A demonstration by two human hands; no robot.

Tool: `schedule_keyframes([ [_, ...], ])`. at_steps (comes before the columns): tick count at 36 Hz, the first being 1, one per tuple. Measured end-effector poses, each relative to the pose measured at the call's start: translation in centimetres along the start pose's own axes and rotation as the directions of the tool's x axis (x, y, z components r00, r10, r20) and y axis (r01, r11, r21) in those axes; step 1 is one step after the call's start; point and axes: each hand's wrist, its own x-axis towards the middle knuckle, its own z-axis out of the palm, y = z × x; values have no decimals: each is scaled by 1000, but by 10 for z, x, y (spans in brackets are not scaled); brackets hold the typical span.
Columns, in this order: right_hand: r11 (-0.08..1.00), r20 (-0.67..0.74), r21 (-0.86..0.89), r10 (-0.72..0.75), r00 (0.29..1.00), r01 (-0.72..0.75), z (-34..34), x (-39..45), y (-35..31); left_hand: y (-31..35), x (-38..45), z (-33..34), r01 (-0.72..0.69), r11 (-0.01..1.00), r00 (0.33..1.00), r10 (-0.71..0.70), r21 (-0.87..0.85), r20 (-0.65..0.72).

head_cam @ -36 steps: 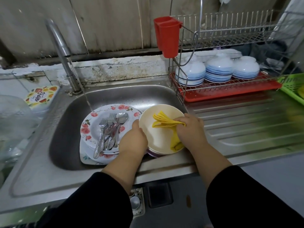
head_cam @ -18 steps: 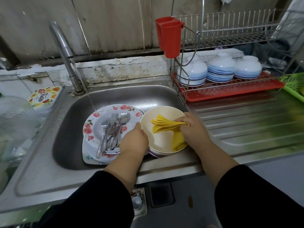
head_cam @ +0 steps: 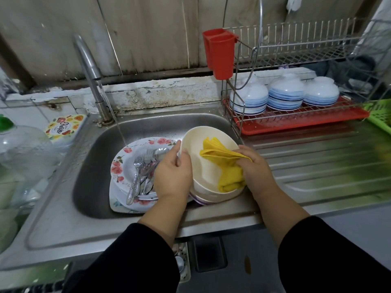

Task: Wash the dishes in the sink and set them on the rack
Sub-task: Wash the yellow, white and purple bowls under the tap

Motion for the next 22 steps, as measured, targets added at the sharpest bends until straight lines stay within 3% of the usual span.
schedule_keyframes([
  [4,996,-22,89,-19,1000,20,-2,-4,-6,17,-5,0,-14,990,999,7,-138,-48],
  [7,986,-32,165,43,999,-37,-1,-5,-6,27,-1,0,83,974,995,-94,-210,-44],
  [12,955,-14,274,119,993,-110,3,-8,-16,51,2,-1,230,917,971,-194,-327,139],
  [15,935,-38,341,118,992,-98,-3,0,-36,64,8,-7,509,738,858,-392,-443,333],
  [18,971,34,224,83,996,-88,-10,12,-64,72,17,-14,537,694,832,-340,-480,438],
  [22,981,112,19,191,975,-194,-8,28,-83,82,22,-17,529,696,831,-308,-485,464],
])
